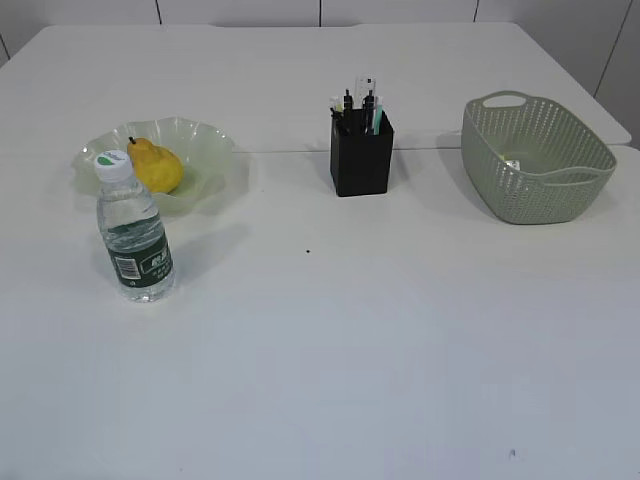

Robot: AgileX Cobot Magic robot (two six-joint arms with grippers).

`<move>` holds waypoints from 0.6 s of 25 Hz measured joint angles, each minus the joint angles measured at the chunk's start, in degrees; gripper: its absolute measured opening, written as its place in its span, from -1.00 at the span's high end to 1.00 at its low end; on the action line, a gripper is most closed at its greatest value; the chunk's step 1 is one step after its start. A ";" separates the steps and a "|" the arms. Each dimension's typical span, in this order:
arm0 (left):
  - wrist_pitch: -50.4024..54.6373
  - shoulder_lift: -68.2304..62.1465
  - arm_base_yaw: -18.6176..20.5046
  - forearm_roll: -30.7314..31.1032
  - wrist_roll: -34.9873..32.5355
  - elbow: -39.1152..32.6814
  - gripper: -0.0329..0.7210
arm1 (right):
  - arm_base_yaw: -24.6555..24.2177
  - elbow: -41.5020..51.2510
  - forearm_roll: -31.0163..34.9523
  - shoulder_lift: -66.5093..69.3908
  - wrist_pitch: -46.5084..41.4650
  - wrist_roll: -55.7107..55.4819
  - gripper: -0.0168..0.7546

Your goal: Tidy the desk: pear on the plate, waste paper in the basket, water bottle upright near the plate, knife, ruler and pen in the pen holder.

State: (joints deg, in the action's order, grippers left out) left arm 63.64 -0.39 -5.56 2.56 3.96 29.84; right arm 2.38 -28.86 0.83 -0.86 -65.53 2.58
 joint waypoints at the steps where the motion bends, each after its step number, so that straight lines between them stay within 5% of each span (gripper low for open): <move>1: 0.00 0.00 0.11 0.00 0.00 0.00 -0.55 | 0.00 0.00 0.00 0.00 0.00 0.00 0.03; 15: 0.00 0.00 2.97 0.00 0.00 0.00 -0.47 | 0.00 0.09 -0.20 0.00 0.00 0.00 0.03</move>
State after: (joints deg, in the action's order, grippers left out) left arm 63.64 -0.39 -2.59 2.56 3.96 29.84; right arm 2.38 -28.77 0.63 -0.86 -65.53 2.58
